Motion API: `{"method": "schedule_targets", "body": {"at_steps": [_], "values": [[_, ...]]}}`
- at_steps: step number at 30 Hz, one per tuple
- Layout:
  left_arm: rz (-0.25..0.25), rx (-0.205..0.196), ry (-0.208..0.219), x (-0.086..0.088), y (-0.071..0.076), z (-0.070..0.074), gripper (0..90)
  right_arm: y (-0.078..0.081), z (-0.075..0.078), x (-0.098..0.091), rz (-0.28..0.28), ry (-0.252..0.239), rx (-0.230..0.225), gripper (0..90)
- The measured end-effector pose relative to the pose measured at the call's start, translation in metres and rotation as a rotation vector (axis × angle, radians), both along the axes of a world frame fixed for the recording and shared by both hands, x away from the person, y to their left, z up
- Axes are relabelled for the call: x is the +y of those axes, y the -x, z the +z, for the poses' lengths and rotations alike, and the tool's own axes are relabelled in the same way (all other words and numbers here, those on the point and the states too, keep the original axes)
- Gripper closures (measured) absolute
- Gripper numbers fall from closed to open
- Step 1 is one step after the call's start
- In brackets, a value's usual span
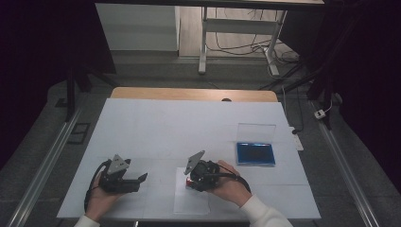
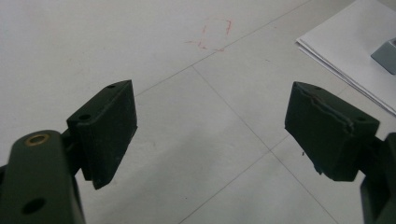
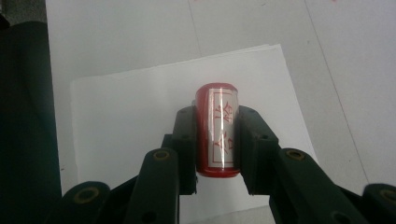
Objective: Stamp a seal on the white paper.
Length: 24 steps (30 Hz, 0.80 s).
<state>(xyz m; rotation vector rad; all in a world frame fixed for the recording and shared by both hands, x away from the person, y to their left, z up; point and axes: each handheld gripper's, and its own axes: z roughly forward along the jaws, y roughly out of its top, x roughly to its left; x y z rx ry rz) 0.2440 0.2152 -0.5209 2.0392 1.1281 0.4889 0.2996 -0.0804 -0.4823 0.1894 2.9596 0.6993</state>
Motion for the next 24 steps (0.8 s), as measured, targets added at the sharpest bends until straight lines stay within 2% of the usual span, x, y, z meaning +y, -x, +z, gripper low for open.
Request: {"method": "schedule_targets", "body": {"at_steps": [18,24], "values": [[0.000,-0.002,0.002,0.0003,-0.0003,-0.0001,17.0,-0.0008,0.0006,-0.0009,0.010,0.000,-0.012,69.8],[0.005,-0.009,0.003,0.0008,0.0004,0.0006,17.0,-0.0005,0.0009,-0.0017,0.011,-0.021,-0.004,69.8]]}}
